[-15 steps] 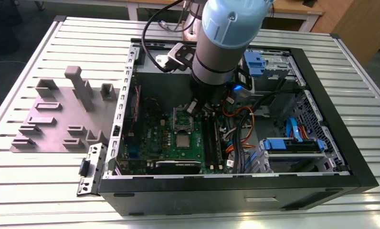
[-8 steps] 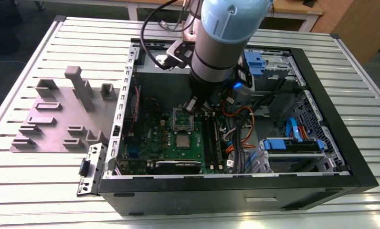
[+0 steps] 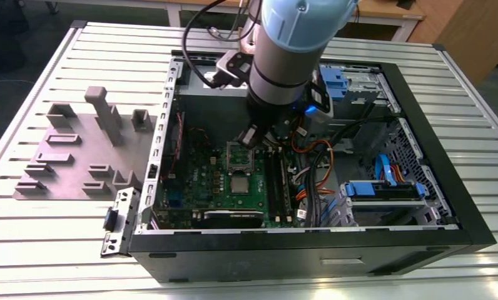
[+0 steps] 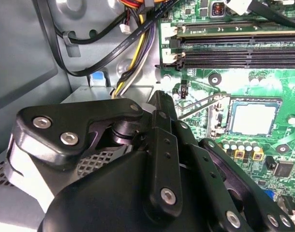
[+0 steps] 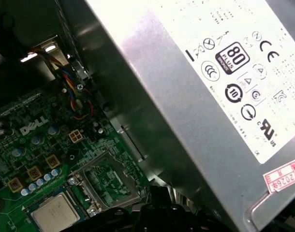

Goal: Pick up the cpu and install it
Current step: 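Close the cpu cover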

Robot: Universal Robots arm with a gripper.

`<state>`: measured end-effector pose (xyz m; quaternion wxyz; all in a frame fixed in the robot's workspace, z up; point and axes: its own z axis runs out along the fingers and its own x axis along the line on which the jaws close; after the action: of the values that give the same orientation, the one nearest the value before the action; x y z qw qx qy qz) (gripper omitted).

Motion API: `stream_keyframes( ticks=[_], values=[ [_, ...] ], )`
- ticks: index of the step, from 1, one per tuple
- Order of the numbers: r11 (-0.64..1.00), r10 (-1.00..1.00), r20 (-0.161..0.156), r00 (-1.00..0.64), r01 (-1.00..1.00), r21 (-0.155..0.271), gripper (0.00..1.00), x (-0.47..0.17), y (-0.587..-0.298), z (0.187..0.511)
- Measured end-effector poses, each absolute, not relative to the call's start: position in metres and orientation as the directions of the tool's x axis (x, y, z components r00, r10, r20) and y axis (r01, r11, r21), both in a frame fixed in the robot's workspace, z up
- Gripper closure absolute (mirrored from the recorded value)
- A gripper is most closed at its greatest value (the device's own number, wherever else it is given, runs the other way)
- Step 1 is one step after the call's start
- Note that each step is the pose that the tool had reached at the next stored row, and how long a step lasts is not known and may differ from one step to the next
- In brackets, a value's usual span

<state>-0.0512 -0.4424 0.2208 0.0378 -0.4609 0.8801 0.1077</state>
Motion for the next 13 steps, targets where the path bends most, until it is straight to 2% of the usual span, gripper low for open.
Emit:
stream_keyframes(
  ticks=[13],
  values=[
    [0.552, -0.804, -0.163, -0.572, -0.819, 0.153, 0.90, -0.0531, -0.4424, 0.2299]
  ],
)
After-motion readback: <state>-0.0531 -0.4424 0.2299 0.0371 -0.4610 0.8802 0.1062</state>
